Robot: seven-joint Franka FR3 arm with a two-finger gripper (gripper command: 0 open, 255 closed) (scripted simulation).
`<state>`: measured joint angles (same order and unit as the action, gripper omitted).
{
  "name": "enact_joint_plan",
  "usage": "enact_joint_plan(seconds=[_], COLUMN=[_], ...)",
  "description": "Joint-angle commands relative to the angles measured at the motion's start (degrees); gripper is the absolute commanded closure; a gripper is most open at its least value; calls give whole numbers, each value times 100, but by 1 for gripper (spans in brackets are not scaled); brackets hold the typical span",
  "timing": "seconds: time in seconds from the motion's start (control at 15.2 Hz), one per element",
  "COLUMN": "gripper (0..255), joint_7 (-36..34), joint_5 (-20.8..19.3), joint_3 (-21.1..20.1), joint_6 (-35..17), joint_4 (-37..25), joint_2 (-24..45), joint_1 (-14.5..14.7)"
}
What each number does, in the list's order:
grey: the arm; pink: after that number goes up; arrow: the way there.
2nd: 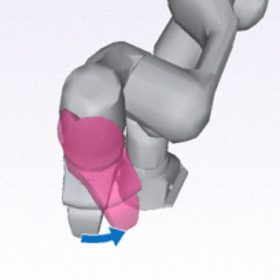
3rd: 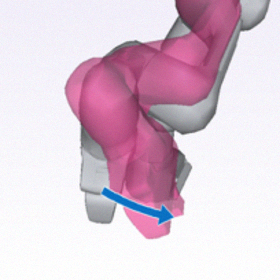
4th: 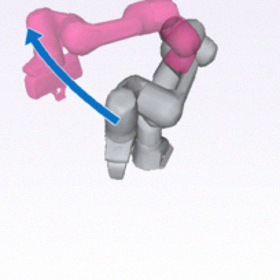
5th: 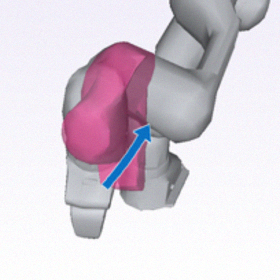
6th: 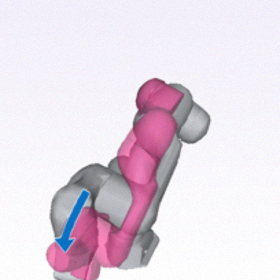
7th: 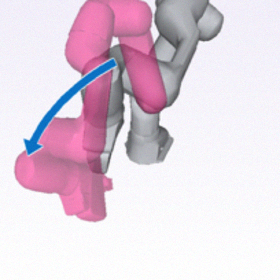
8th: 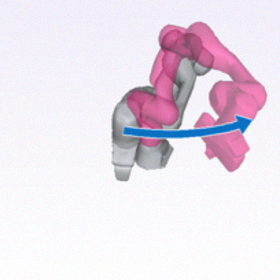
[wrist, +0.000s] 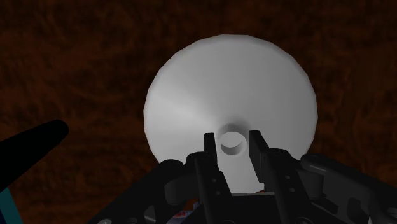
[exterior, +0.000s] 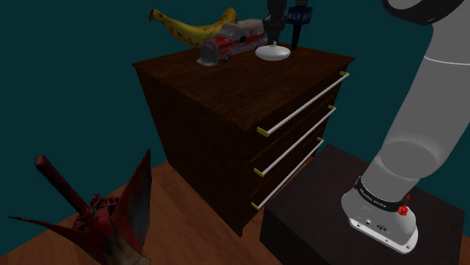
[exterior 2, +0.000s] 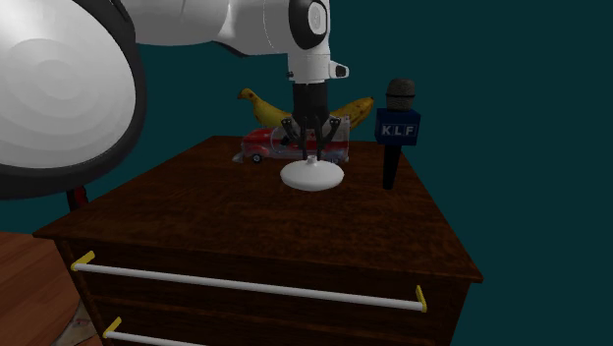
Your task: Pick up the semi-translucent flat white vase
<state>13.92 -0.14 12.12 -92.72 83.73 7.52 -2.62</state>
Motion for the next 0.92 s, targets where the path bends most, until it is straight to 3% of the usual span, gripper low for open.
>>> enact_joint_plan(seconds=[0.0,0.86], gripper=[255,255], joint_7=[0,74], joint_5=[0,102], joint_3=[0,28], joint_6=[0,1137], joint_4=[7,-1573], joint_2=[3,453], joint_1=[0,-79])
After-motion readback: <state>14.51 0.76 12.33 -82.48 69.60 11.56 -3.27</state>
